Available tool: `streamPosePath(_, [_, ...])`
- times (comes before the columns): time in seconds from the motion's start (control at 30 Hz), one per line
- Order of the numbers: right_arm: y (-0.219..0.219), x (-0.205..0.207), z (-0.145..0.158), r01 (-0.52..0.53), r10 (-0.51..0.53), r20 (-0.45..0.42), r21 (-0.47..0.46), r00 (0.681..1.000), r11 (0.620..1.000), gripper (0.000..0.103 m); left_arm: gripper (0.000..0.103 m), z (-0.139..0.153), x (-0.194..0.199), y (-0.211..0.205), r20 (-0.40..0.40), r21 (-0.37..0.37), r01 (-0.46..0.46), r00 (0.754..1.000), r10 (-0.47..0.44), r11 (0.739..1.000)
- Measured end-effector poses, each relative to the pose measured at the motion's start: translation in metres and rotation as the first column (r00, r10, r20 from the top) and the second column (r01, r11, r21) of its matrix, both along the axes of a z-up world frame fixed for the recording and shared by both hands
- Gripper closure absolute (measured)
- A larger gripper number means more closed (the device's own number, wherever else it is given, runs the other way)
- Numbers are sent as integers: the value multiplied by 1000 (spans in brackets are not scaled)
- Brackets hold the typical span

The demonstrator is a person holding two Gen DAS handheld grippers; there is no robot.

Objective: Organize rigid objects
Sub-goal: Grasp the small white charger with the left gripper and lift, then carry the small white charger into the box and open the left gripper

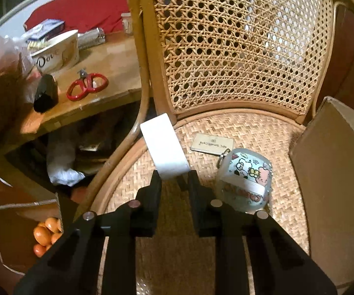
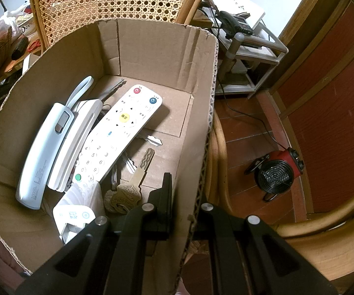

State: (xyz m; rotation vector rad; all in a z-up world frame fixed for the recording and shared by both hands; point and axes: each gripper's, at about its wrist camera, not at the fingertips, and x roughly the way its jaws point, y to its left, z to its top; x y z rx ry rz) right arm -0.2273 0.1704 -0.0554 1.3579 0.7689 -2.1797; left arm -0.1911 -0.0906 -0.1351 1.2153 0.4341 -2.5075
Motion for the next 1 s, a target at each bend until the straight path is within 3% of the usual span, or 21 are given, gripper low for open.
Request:
streamPosePath(0.07, [0, 0, 0, -1, 1, 0, 0, 1000, 1000, 94, 87, 2, 3, 1, -6, 0, -2, 1000, 2, 1000])
streamPosePath(0.13, [0, 0, 0, -1, 1, 0, 1, 1000, 1000, 94, 98, 7, 8, 3, -18, -5, 10, 1000, -10, 1000])
streamPosePath(0.2, [0, 1, 0, -2, 2, 0, 1, 1000, 1000, 94, 98, 11, 11, 7, -21, 20, 37, 999, -37, 999])
streamPosePath(0.3, [0, -1, 0, -2, 2, 0, 1, 1000, 1000, 94, 98, 10, 13, 14, 3, -13, 64, 998, -64, 998])
streamPosePath(0.57, [-1, 0, 0, -1, 1, 1, 0, 1000, 1000, 94, 98, 15, 23, 14, 0, 30, 51, 999, -51, 998])
streamPosePath(0.8, [-1, -1, 0, 0, 0, 1, 0, 1000, 1000, 94, 98, 35, 39, 38, -5, -34, 124, 992, -124, 992])
streamPosePath(1.0, [-1, -1, 0, -1, 1, 2, -1, 1000, 1000, 94, 99, 54, 56, 38, -62, -13, 111, 992, -112, 994])
